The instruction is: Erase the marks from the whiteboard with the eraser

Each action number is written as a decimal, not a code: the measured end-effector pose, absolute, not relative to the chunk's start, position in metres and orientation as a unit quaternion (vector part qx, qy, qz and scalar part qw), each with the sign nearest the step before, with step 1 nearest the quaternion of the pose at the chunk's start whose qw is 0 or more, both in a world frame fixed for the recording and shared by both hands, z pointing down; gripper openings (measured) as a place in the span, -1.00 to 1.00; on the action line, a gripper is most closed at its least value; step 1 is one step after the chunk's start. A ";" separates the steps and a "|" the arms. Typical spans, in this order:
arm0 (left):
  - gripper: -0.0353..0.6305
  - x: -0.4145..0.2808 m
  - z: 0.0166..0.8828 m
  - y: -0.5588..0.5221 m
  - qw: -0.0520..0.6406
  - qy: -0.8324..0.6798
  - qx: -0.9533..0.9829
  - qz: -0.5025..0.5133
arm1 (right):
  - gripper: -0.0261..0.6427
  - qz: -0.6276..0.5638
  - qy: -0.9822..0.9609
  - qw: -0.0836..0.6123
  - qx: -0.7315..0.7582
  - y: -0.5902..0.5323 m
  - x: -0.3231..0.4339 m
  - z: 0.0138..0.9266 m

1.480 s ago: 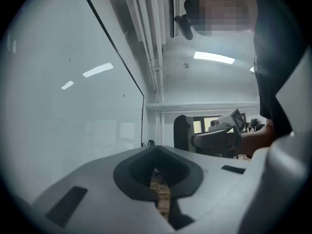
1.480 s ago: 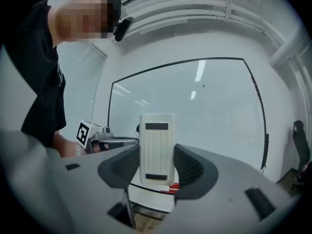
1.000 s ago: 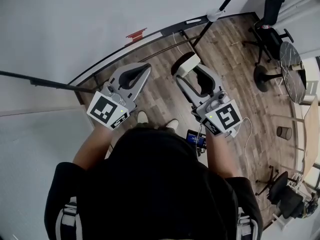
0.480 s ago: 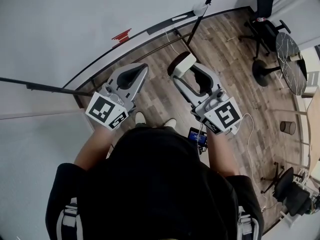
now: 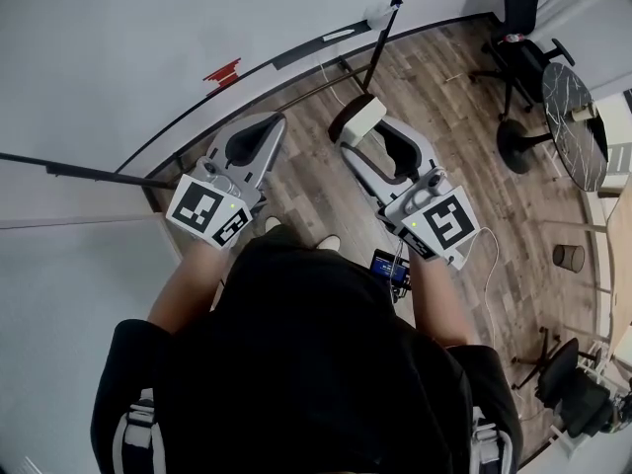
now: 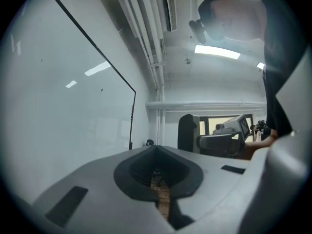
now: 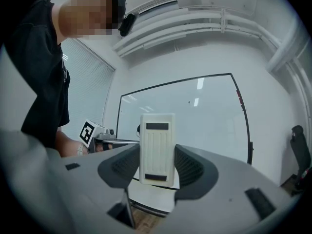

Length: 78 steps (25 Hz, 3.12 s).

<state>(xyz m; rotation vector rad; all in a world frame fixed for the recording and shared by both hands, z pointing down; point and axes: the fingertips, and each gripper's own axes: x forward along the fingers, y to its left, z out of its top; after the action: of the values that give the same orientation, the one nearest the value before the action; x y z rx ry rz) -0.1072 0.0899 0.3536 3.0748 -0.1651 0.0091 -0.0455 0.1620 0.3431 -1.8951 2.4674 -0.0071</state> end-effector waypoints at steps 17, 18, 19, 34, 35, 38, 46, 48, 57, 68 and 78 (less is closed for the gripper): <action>-0.88 -0.057 0.361 0.005 -0.005 -0.073 0.997 0.003 | -0.26 -0.022 0.813 -0.001 -0.582 0.061 0.008 0.359; -0.88 -0.051 0.361 -0.011 -0.004 -0.072 0.997 0.002 | -0.26 -0.022 0.813 -0.003 -0.582 0.044 0.015 0.359; -0.88 -0.046 0.361 -0.026 -0.004 -0.071 0.997 0.001 | -0.26 -0.024 0.813 -0.004 -0.582 0.028 0.021 0.359; -0.88 -0.032 0.343 -0.167 -0.002 -0.110 0.994 -0.019 | -0.26 -0.016 0.828 -0.047 -0.559 -0.120 0.034 0.350; -0.88 -0.032 0.344 -0.172 0.001 -0.114 0.993 -0.018 | -0.26 -0.017 0.829 -0.049 -0.556 -0.125 0.034 0.351; -0.88 -0.029 0.346 -0.181 0.005 -0.127 0.992 -0.016 | -0.26 -0.022 0.835 -0.051 -0.547 -0.135 0.039 0.355; -0.88 -0.010 0.341 -0.200 0.003 -0.204 0.979 -0.004 | -0.26 -0.029 0.872 -0.039 -0.488 -0.169 0.072 0.354; -0.88 -0.003 0.339 -0.201 -0.002 -0.235 0.972 -0.005 | -0.26 -0.019 0.885 -0.042 -0.463 -0.175 0.080 0.353; -0.88 0.030 0.334 -0.202 0.001 -0.366 0.930 0.014 | -0.26 0.082 0.910 -0.132 -0.384 -0.189 0.113 0.325; -0.88 0.028 0.294 -0.212 -0.041 -0.422 0.906 0.007 | -0.26 0.312 0.806 -0.306 -0.399 -0.213 0.102 0.251; -0.88 0.018 0.239 -0.242 -0.096 -0.416 0.904 -0.008 | -0.26 0.444 0.660 -0.379 -0.473 -0.243 0.096 0.129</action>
<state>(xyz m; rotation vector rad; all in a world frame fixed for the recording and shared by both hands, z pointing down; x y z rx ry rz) 0.0180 -0.2417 0.2388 3.0282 -1.3930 -0.0281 0.0958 -0.2433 0.1288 -2.0031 2.7956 1.8798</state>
